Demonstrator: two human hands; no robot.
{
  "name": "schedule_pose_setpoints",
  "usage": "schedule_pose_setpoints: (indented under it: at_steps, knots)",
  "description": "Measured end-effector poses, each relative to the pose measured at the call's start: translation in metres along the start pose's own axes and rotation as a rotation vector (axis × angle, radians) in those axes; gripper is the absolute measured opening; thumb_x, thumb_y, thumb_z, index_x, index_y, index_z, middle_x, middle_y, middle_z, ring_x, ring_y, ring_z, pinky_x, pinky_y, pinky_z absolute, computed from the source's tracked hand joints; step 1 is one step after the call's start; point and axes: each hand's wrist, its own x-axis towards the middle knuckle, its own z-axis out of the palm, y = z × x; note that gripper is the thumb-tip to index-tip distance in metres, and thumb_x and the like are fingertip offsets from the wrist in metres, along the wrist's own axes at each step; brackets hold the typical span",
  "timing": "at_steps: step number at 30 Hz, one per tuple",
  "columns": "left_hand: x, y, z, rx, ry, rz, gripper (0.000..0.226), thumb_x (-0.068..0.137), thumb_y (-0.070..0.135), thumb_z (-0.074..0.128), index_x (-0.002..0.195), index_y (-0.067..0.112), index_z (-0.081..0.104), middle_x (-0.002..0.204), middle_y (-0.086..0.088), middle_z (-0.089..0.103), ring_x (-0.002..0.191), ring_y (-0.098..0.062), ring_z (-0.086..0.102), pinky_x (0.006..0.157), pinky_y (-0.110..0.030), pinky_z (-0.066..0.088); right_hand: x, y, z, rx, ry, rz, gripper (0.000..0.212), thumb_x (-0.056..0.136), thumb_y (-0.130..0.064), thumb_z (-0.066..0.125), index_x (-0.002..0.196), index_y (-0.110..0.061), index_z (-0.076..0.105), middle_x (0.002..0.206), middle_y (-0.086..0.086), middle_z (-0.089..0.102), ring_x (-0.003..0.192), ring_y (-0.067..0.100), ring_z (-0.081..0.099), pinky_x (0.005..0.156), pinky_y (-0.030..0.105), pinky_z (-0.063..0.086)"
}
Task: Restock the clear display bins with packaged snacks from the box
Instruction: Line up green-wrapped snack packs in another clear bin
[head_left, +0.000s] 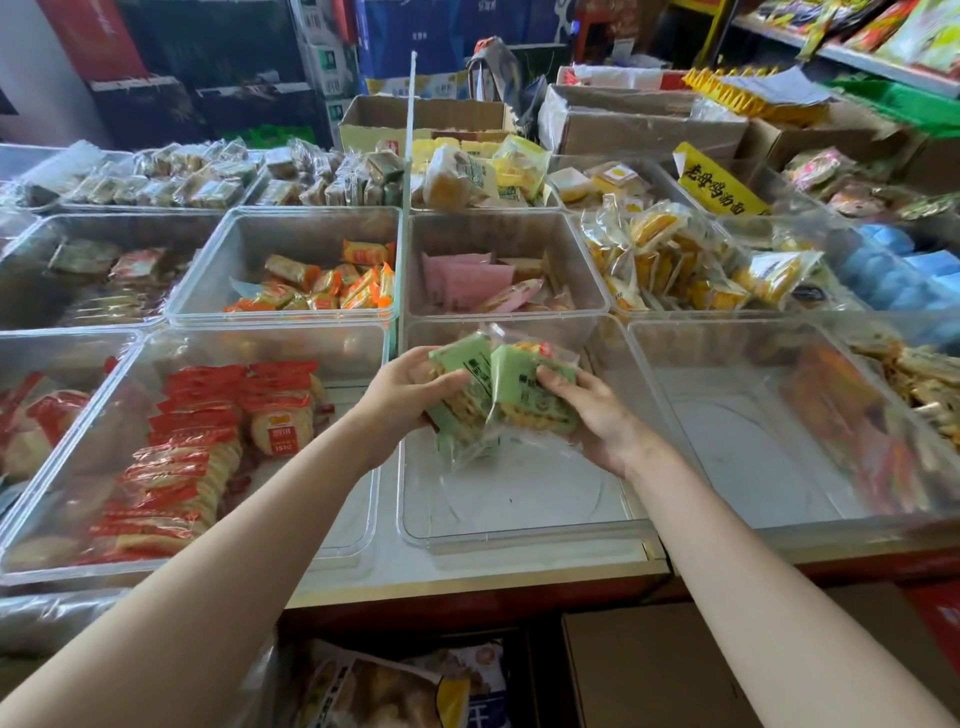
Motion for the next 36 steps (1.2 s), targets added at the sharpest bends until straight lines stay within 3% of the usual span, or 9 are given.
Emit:
schedule_pose_setpoints:
  at_steps: [6,10,13,15,18,20,24,32,36]
  knots:
    - [0.005,-0.009,0.018,0.264,0.249,0.199,0.046,0.081,0.018,0.071,0.123,0.015,0.053,0.112,-0.007,0.059,0.098,-0.021,0.061,0.084,-0.034,0.053,-0.005,-0.004,0.027,0.362,0.187,0.272,0.04,0.088,-0.043,0.055,0.093,-0.004,0.059,0.086,0.016,0.059,0.078,0.026,0.056,0.072,0.037,0.052]
    - [0.002,-0.007,0.028,0.614,0.054,0.292,0.066,0.076,0.015,0.076,0.133,0.015,0.043,0.125,-0.001,0.037,0.119,-0.014,0.039,0.099,-0.022,0.035,-0.003,0.003,0.043,0.331,0.179,0.275,0.034,0.091,-0.037,0.056,0.092,-0.003,0.06,0.066,0.014,0.069,0.066,0.024,0.064,0.063,0.033,0.05]
    - [-0.001,-0.002,0.01,0.262,-0.023,0.162,0.052,0.078,0.012,0.073,0.125,0.019,0.053,0.126,-0.007,0.052,0.108,-0.019,0.056,0.09,-0.03,0.051,0.0,-0.004,0.029,0.369,0.207,0.212,0.022,0.092,-0.025,0.057,0.091,-0.004,0.06,0.064,0.015,0.069,0.061,0.026,0.067,0.048,0.032,0.056]
    - [-0.005,-0.003,-0.004,0.01,0.001,0.111,0.039,0.077,0.007,0.065,0.113,0.02,0.06,0.116,-0.013,0.062,0.094,-0.019,0.064,0.074,-0.027,0.056,0.0,-0.009,0.011,0.386,0.227,0.127,0.018,0.087,-0.021,0.062,0.09,-0.003,0.059,0.08,0.016,0.068,0.078,0.027,0.064,0.062,0.034,0.057]
    - [-0.004,-0.003,-0.016,-0.032,-0.014,0.095,0.033,0.087,-0.005,0.049,0.112,0.014,0.059,0.114,-0.013,0.062,0.089,-0.018,0.063,0.064,-0.023,0.056,-0.001,-0.012,-0.007,0.389,0.058,0.008,0.066,0.043,-0.023,0.092,0.099,-0.003,0.063,0.098,0.016,0.068,0.09,0.028,0.066,0.078,0.041,0.057]
    - [0.0,0.0,-0.016,0.015,-0.077,0.091,0.036,0.09,-0.009,0.042,0.109,0.017,0.057,0.109,-0.008,0.062,0.085,-0.017,0.061,0.064,-0.024,0.056,0.0,-0.012,-0.007,0.257,-0.115,0.013,0.073,0.026,-0.022,0.096,0.092,-0.004,0.07,0.096,0.014,0.071,0.088,0.026,0.069,0.08,0.043,0.056]
    - [0.017,0.007,-0.017,0.153,-0.285,0.025,0.054,0.086,-0.015,0.046,0.11,0.034,0.05,0.11,-0.007,0.05,0.092,-0.021,0.055,0.069,-0.028,0.055,0.003,-0.007,0.012,-0.193,-0.273,0.05,0.035,0.066,0.001,0.075,0.099,-0.005,0.067,0.092,0.009,0.072,0.084,0.018,0.069,0.076,0.03,0.058]
    - [0.047,-0.008,-0.006,0.771,-0.535,-0.032,0.065,0.083,-0.017,0.044,0.136,0.021,0.038,0.124,0.0,0.049,0.11,-0.021,0.054,0.086,-0.03,0.052,0.02,0.025,-0.003,-0.539,-0.221,0.157,0.105,0.07,0.016,0.069,0.146,-0.028,0.011,0.125,0.006,0.052,0.106,0.012,0.055,0.086,0.024,0.049]
    - [0.058,-0.011,-0.009,1.363,-0.248,0.255,0.053,0.086,-0.006,0.045,0.134,0.016,0.045,0.124,-0.006,0.058,0.113,-0.028,0.056,0.094,-0.036,0.046,0.038,0.052,0.006,-0.84,-0.28,0.266,0.093,0.069,0.006,0.076,0.143,-0.012,0.021,0.135,0.003,0.045,0.112,0.014,0.048,0.096,0.028,0.043]
